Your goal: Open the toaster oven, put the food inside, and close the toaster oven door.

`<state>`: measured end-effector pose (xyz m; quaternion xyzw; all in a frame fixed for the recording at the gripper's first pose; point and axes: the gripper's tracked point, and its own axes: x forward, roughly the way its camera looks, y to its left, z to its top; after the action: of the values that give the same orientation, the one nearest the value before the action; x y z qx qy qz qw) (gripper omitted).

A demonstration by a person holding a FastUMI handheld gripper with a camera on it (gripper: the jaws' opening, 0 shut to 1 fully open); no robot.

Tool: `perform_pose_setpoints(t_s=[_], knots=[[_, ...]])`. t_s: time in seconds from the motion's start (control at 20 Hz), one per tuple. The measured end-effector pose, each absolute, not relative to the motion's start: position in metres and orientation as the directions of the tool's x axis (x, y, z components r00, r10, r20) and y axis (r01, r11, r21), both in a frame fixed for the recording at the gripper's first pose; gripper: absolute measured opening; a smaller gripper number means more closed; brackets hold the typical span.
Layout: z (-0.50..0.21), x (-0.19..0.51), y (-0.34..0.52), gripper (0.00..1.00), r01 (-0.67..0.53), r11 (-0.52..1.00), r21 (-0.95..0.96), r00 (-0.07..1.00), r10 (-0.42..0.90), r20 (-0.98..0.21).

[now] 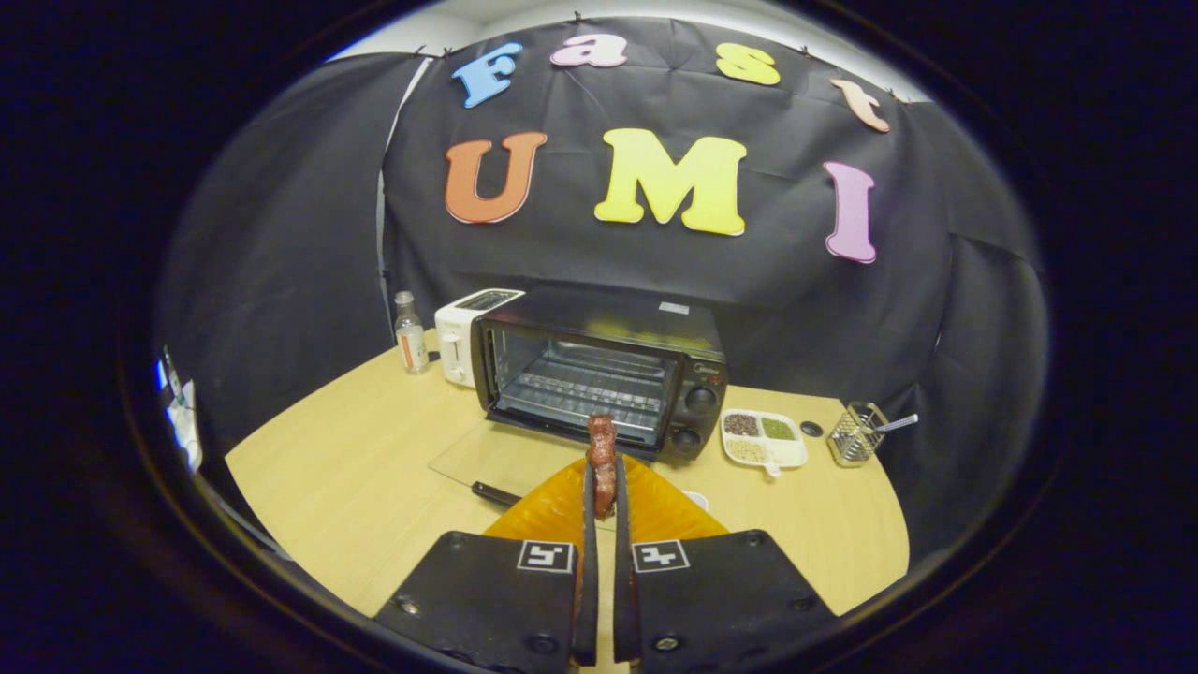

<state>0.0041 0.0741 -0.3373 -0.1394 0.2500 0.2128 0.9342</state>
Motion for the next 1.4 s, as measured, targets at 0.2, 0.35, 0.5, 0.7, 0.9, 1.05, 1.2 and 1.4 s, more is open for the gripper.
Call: perform_pose_setpoints(t_s=[0.2,0.35,0.5,0.7,0.9,1.05,1.2,1.4], knots=[[-0.361,0.016,0.106,0.1,-0.47,0.87,-0.148,0.78,0.33,-0.532],[-0.376,0.031,0.123,0.1,-0.441,0.889,-0.123,0.791,0.321,-0.52],[-0.391,0.053,0.137,0.1,-0.386,0.92,-0.064,0.813,0.306,-0.496],[-0.406,0.08,0.159,0.1,-0.352,0.934,0.06,0.808,0.336,-0.484],[-0.417,0.106,0.181,0.1,-0.302,0.905,0.299,0.782,0.415,-0.465],[-0.431,0.136,0.192,0.1,-0.225,0.84,0.494,0.75,0.473,-0.463],[-0.445,0.169,0.196,0.09,-0.112,0.734,0.67,0.735,0.515,-0.441],[-0.467,0.206,0.19,0.1,-0.019,0.663,0.748,0.762,0.494,-0.419]])
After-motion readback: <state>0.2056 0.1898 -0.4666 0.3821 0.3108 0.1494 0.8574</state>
